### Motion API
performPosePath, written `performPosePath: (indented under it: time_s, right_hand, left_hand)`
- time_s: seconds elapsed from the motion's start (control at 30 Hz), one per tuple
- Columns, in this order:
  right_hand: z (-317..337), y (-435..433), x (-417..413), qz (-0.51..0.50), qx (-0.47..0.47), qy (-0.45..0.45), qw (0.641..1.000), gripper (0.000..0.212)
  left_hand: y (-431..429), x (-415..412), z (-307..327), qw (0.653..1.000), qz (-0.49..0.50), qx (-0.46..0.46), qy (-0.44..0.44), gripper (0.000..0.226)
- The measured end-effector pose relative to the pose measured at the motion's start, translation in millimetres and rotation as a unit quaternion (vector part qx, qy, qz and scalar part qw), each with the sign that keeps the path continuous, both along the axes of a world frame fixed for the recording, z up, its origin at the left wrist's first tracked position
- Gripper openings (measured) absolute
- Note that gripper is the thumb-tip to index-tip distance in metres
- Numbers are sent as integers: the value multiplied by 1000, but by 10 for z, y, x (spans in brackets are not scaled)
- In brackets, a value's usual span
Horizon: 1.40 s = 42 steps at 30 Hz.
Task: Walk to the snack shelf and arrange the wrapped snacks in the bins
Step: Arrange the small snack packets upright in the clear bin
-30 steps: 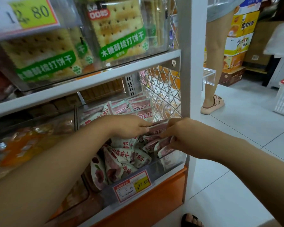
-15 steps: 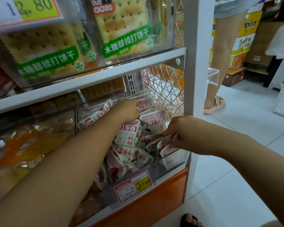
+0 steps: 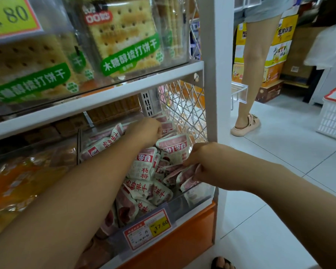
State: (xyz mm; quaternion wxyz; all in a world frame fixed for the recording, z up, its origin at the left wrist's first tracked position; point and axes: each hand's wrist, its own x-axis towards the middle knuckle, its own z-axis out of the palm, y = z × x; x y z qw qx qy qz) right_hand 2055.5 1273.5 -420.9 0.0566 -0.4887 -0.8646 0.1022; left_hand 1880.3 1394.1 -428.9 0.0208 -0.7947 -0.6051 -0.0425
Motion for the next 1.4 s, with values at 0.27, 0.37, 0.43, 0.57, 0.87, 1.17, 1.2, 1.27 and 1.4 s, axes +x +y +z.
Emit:
performPosePath:
  time_s: [0.27,0.37,0.43,0.57,0.87,1.17,1.2,1.27,1.4]
  right_hand:
    - [0,-2,19,7,4,-3,1000,40]
    - [3,3,16,4,-5,-12,1000,40]
    - [8,8,20,6,-12,-14,1000,38]
    - [-30,19,25,-7,-13,-21,1000,35]
    - [-50,98,-143,-26,54,-74,995,32]
    - [82,-165,-20,-32,3,28,999,45]
    - [92,-176,-29,-29,23,48,998,46]
    - [99,-185,-59,-24,61,82,995,47]
    - [37,-135,-170,-21,80,103,991,32]
  left_hand:
    - [-235,-137,35,977,-70,-138,-149,13]
    - [-370,-133,143,958,-62,-236,-153,32]
    - [-465,-142,151,948,-94,-277,-121,48]
    - [-474,-184,43,973,-150,-173,-13,56]
    - [-419,-109,-43,989,-74,-74,-101,33]
    - [-628,-266,137,975,-90,-86,-182,43]
    - [-646,-299,157,977,-90,-76,-175,41]
    - [-689,-391,207,987,-81,-68,-119,39]
    - [-746,-532,262,991,-37,-106,69,51]
